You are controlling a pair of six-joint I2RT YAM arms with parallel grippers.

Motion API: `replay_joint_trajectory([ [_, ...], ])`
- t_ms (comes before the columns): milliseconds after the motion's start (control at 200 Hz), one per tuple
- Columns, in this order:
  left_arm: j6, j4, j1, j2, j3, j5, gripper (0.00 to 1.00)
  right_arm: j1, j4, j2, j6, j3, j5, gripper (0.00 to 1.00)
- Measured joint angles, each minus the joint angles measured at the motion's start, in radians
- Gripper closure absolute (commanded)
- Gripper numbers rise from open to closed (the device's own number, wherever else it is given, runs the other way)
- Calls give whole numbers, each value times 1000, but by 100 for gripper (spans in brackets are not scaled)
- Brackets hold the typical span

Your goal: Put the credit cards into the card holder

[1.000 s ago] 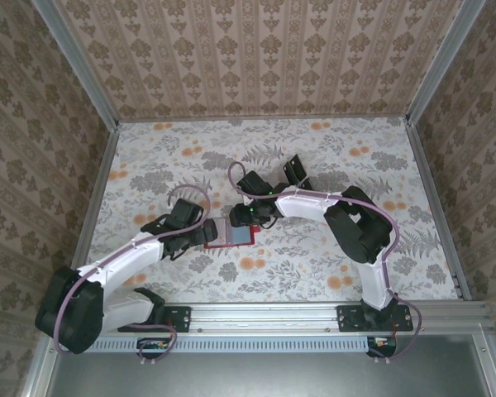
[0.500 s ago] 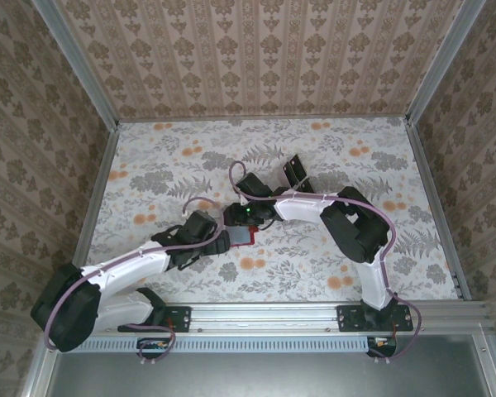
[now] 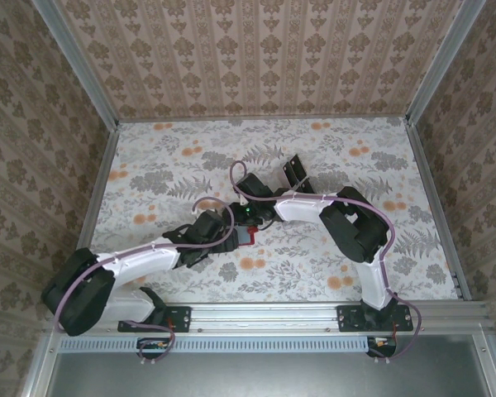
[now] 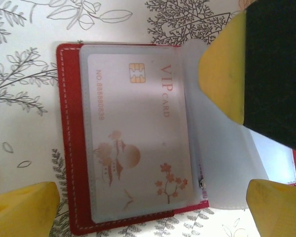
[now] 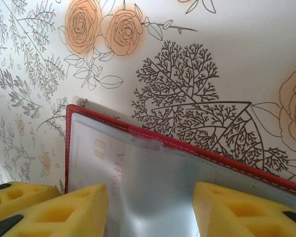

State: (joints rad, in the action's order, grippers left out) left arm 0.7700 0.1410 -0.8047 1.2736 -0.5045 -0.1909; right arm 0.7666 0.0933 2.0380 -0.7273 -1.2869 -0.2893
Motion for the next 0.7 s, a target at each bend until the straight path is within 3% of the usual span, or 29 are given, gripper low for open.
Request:
replay_joint_trajectory([
  [700, 60, -16, -8, 80, -13, -75, 0, 0, 9, -48, -14, 38, 5, 45],
])
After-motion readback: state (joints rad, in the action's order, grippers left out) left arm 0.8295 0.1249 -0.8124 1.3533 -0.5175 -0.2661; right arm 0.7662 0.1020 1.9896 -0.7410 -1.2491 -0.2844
